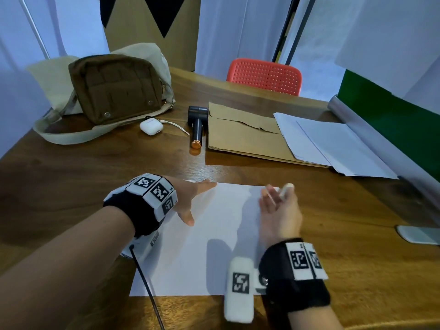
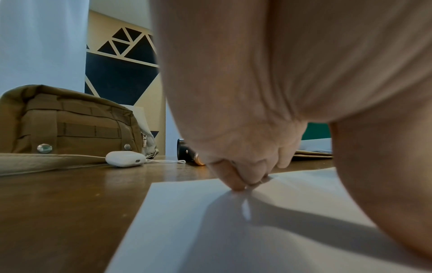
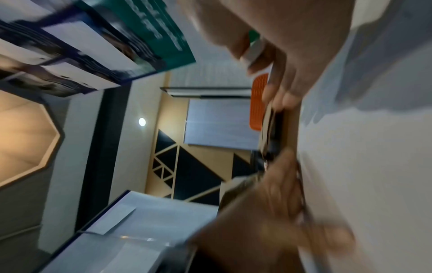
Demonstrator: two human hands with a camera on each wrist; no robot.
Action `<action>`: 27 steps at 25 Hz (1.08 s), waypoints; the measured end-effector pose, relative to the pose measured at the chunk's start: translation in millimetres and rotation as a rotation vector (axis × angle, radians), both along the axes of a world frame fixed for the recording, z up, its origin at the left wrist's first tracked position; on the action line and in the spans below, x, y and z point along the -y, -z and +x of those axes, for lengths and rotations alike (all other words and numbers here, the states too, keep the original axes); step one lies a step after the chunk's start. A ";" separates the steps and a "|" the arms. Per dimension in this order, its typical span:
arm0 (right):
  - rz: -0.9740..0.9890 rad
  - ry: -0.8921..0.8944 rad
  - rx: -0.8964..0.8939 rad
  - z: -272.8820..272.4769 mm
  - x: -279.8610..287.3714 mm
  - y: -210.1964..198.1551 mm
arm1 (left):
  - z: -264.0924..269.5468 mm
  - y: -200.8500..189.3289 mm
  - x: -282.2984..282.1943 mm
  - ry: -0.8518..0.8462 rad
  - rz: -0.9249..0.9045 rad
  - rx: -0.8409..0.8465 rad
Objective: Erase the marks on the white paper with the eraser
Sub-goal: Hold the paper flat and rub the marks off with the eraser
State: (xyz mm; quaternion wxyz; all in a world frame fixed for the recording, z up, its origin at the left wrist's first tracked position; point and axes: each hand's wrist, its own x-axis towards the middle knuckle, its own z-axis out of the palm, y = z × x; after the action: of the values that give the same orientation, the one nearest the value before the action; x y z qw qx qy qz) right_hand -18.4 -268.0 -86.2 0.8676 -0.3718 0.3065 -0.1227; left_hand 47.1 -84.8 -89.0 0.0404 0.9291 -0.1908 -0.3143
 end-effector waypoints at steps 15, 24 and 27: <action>0.056 -0.254 -0.047 -25.2 33.3 0.1 | -2.7 -5.7 3.6 0.042 0.021 -0.018; -0.040 -0.135 -0.155 -14.0 55.1 3.7 | -9.8 -14.8 9.5 0.077 0.064 -0.023; -0.155 -0.239 -0.109 -8.2 67.8 -6.8 | -17.9 -18.2 18.8 0.068 0.118 -0.013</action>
State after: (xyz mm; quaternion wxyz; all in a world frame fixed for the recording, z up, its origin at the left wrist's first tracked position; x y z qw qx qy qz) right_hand -26.6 -335.9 -79.4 0.8268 -0.4778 0.2962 -0.0218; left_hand 29.3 -103.6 -70.8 -0.0238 0.9208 -0.2032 -0.3321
